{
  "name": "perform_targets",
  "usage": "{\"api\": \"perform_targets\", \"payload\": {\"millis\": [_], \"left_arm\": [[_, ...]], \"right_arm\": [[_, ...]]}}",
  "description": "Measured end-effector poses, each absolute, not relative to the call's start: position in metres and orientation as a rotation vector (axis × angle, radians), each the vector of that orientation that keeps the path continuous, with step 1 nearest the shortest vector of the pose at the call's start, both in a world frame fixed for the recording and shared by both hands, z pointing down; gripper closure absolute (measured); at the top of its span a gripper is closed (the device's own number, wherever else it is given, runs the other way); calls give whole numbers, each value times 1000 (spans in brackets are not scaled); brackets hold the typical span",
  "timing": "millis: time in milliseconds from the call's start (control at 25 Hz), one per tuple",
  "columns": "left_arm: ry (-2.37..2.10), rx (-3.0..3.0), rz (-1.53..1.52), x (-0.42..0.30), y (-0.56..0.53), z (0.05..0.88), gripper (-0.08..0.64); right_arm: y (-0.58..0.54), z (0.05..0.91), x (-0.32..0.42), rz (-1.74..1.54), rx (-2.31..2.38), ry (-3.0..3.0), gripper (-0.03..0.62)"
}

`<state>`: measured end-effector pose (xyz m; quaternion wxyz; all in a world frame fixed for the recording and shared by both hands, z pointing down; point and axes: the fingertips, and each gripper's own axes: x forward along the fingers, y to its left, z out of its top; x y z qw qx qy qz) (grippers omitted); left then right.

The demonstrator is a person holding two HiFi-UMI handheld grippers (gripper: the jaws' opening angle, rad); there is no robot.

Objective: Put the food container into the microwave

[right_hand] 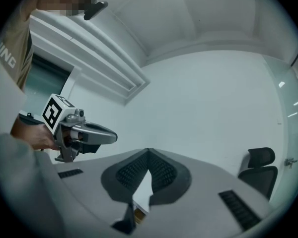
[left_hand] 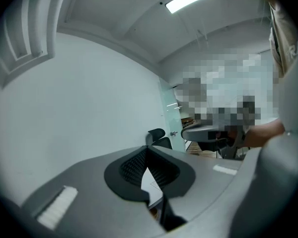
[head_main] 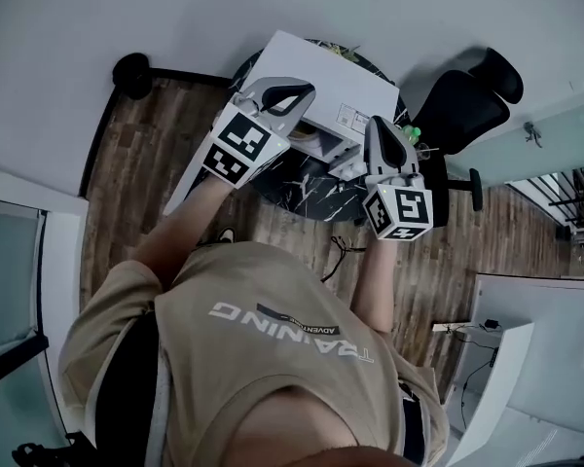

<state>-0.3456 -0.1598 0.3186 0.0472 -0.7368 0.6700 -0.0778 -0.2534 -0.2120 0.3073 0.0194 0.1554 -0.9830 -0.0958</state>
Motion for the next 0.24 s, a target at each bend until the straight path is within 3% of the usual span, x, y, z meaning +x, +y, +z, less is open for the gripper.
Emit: {"api": "perform_targets", "payload": {"millis": [240], "left_arm": [[2025,-2237,-279,-338,-168,319,551]], "right_arm": [[-219,311,-249,-287,483,-3037,583]]}}
